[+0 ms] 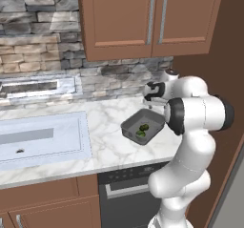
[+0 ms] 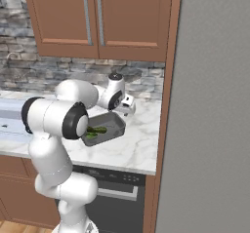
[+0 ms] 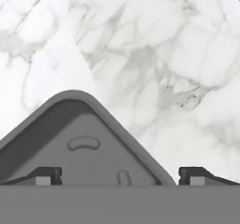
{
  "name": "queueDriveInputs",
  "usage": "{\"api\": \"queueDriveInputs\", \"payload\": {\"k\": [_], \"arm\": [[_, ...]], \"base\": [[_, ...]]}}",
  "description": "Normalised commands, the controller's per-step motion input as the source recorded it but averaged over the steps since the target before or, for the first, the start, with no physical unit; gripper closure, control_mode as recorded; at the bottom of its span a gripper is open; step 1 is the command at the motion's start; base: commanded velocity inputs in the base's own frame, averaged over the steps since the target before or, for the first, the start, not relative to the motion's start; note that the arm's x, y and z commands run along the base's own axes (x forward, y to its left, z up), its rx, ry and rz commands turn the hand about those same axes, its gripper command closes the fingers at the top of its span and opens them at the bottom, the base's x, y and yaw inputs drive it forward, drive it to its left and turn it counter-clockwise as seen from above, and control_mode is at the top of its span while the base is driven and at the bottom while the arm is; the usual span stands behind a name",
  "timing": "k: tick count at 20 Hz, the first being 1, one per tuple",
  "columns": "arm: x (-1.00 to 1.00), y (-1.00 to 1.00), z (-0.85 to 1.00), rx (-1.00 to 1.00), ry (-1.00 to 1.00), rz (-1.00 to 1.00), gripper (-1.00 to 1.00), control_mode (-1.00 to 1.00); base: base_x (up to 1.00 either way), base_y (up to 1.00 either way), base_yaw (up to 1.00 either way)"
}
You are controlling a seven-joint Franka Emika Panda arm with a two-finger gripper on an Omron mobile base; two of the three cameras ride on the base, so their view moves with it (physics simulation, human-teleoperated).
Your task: Take the squash and avocado out of the freezer and place them in the tupperware container on the counter. Then put the tupperware containing the vegetables back in the freezer.
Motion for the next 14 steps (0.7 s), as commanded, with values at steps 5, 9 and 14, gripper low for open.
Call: {"api": "queueDriveInputs", "payload": {"k": [5,9,14], "arm": [[0.19,-0.02,-0.6,-0.04,0.0,0.09,-1.0,-1.0],[0.11,-0.08,-0.56,0.0,0.0,0.08,-1.0,-1.0],[0.14,-0.12,-0.33,0.0,0.0,0.08,-1.0,-1.0]], "base": [[0.0,0.0,0.0],[0.0,0.0,0.0],[0.0,0.0,0.0]]}}
